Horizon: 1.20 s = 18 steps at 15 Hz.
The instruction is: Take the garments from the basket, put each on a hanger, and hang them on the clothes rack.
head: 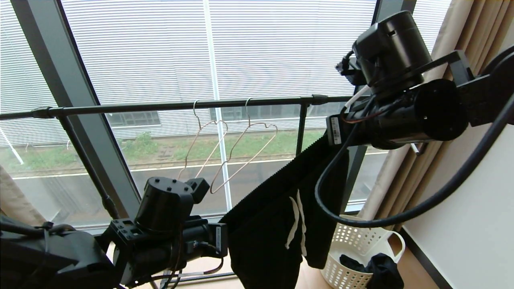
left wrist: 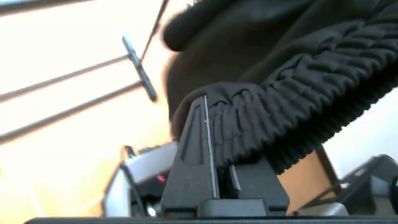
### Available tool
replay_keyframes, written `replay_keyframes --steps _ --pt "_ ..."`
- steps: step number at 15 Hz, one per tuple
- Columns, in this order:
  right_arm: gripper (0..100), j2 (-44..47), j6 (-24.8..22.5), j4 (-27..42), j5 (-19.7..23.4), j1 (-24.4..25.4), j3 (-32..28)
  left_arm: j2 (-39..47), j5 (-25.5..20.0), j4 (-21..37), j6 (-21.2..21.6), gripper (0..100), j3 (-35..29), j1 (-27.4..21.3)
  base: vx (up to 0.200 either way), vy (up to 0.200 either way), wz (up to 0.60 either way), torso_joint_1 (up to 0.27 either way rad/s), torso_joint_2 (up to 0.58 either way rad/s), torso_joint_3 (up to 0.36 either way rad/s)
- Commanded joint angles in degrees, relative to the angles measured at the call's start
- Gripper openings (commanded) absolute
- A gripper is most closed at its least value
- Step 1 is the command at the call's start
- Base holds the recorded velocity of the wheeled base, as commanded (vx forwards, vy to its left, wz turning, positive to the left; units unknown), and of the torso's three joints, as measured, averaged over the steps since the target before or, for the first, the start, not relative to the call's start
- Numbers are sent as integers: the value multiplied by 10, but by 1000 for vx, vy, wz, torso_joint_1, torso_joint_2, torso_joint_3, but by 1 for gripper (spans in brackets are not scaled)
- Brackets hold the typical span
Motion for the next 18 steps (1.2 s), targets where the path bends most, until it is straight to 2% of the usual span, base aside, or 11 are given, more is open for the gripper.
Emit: replay_keyframes --steps 1,2,3,5,9,11,14,18 --pt "0 -70 1 -34 -1 -11 93 -56 18 78 34 0 -76 30 0 0 0 0 0 0" --pt "0 -91 -4 -78 -2 -11 145 -56 36 162 54 0 -143 49 0 0 0 0 0 0" --pt "0 -101 -8 -92 -2 -11 155 -58 39 208 70 0 -182 59 0 0 0 0 0 0" --pt "0 -115 -17 -92 5 0 165 -75 39 249 109 0 -213 79 0 0 0 0 0 0" --pt "0 -116 -17 -92 16 52 169 -72 45 248 131 0 -236 90 0 0 0 0 0 0" --pt "0 -90 -22 -92 19 53 169 -62 42 247 152 0 -251 90 0 0 0 0 0 0" --pt "0 -116 -58 -100 53 48 232 -25 40 240 182 0 -287 81 0 0 0 0 0 0" --pt "0 -146 -56 -110 52 65 268 40 41 223 181 0 -361 65 0 0 0 0 0 0"
